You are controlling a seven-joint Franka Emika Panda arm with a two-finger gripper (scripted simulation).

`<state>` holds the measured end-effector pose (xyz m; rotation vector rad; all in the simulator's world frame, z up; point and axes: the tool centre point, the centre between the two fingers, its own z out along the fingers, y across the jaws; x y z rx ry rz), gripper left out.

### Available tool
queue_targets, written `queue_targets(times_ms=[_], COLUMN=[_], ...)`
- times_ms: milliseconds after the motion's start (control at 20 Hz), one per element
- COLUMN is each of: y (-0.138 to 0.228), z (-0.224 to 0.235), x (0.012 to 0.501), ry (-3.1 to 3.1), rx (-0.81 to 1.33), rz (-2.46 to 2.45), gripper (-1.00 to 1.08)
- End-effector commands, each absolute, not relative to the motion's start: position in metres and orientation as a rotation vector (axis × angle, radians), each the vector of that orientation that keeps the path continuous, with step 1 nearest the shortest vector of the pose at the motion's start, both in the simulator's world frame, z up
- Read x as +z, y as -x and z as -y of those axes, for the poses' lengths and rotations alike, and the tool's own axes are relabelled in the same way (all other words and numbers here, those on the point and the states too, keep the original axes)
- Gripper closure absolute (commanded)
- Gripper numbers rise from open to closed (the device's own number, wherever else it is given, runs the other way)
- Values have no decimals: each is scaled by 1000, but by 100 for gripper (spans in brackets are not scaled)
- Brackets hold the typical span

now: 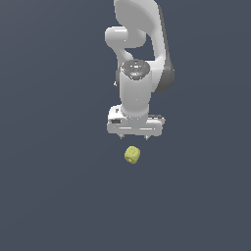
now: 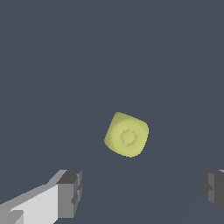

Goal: Pick up the object and move it to a goal position.

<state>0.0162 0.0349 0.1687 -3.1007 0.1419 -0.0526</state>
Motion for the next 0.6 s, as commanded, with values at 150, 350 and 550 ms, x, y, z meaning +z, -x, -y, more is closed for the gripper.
queue_targets(times_ms=[150, 350, 550], y=[-21, -24, -26], z=[-35, -34, -34], x=[145, 125, 110], ry=[3095, 3085, 3073], rx=[-33, -19, -10], rz=[-323, -472, -588], gripper=[-92, -92, -92])
